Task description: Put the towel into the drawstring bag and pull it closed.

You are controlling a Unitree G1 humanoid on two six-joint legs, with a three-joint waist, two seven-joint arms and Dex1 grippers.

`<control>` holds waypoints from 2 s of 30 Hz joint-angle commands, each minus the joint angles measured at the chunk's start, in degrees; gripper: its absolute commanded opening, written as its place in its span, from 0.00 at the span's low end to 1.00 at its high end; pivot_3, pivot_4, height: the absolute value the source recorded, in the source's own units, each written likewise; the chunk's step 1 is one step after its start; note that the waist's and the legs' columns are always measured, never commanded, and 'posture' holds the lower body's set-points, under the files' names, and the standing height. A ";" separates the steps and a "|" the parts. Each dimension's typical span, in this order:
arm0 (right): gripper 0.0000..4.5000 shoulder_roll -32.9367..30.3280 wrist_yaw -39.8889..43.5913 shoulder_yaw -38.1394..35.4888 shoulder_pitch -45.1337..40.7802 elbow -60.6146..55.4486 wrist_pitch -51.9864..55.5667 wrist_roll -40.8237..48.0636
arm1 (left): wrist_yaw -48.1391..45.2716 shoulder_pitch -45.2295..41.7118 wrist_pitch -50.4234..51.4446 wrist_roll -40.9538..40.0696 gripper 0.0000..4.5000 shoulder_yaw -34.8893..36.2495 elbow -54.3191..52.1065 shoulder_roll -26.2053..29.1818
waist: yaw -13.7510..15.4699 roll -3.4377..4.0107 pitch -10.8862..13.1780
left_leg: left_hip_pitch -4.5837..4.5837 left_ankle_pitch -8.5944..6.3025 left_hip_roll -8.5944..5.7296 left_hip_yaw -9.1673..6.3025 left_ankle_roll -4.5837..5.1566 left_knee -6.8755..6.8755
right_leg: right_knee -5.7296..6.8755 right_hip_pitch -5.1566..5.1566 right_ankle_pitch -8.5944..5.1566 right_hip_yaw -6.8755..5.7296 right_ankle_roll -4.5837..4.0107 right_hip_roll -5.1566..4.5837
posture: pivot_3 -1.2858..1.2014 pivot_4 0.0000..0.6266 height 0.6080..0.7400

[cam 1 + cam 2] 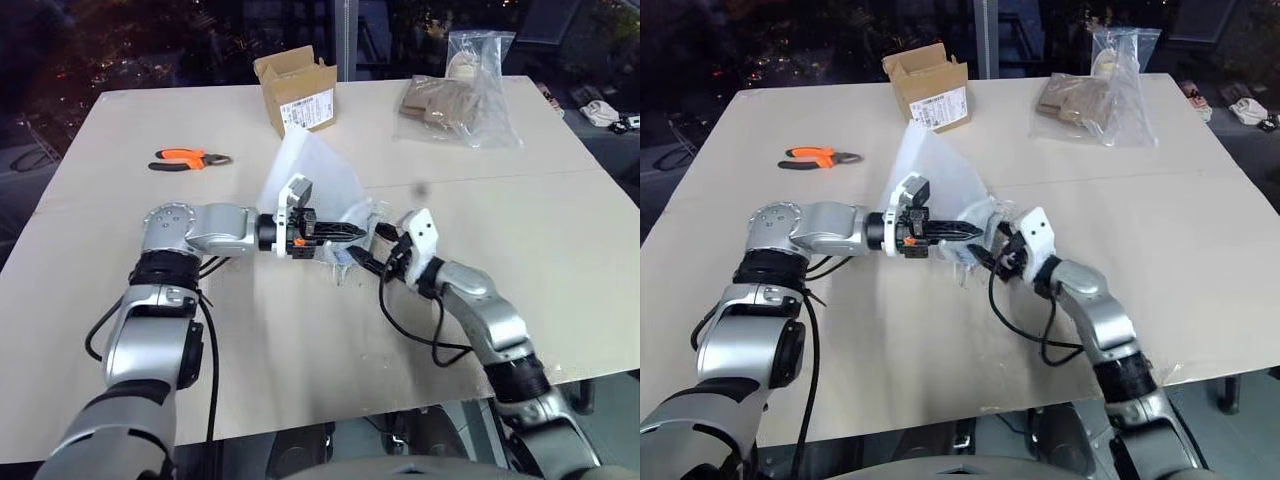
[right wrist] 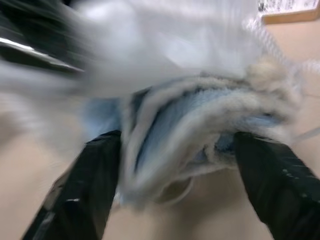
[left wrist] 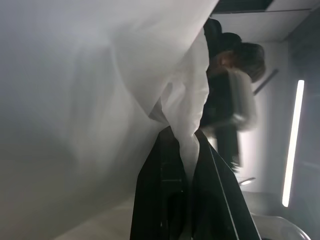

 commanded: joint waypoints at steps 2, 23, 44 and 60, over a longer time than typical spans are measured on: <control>0.80 -5.85 2.54 -4.08 0.72 -14.86 8.91 7.90 | -10.86 -2.00 -0.73 12.38 0.00 2.43 -6.72 3.32 | -0.06 0.00 0.00 | 0.07 0.00 0.00 0.02 0.00 -0.02 | 0.01 0.02 -0.01 -0.09 0.00 0.06 | 0.52 0.24 1.00; 0.80 2.80 -7.19 -0.02 -16.13 22.46 -2.47 -9.31 | -57.96 -8.25 -11.33 54.74 0.00 -8.46 -14.49 9.66 | -0.17 -0.03 0.08 | -0.81 0.03 0.04 0.14 -0.02 0.06 | 0.06 -0.92 0.00 0.02 -0.01 0.21 | 0.52 0.24 1.00; 0.01 9.57 -8.70 -2.99 -21.56 32.24 -14.32 -10.49 | -63.42 -8.22 -18.65 67.13 0.00 -9.51 -14.65 8.41 | -0.10 -0.03 0.08 | -0.88 0.04 0.04 0.14 -0.02 0.08 | 0.14 -0.99 0.01 0.00 0.00 0.19 | 0.52 0.24 1.00; 0.00 -0.33 -8.90 -10.45 -13.14 -3.01 12.48 2.70 | -59.35 -19.46 -61.10 93.66 0.19 -10.15 10.73 -1.82 | -0.36 -0.06 0.07 | -0.88 0.03 -0.02 0.20 0.00 0.17 | 0.21 -1.01 0.03 0.13 -0.01 0.36 | 0.52 0.24 1.00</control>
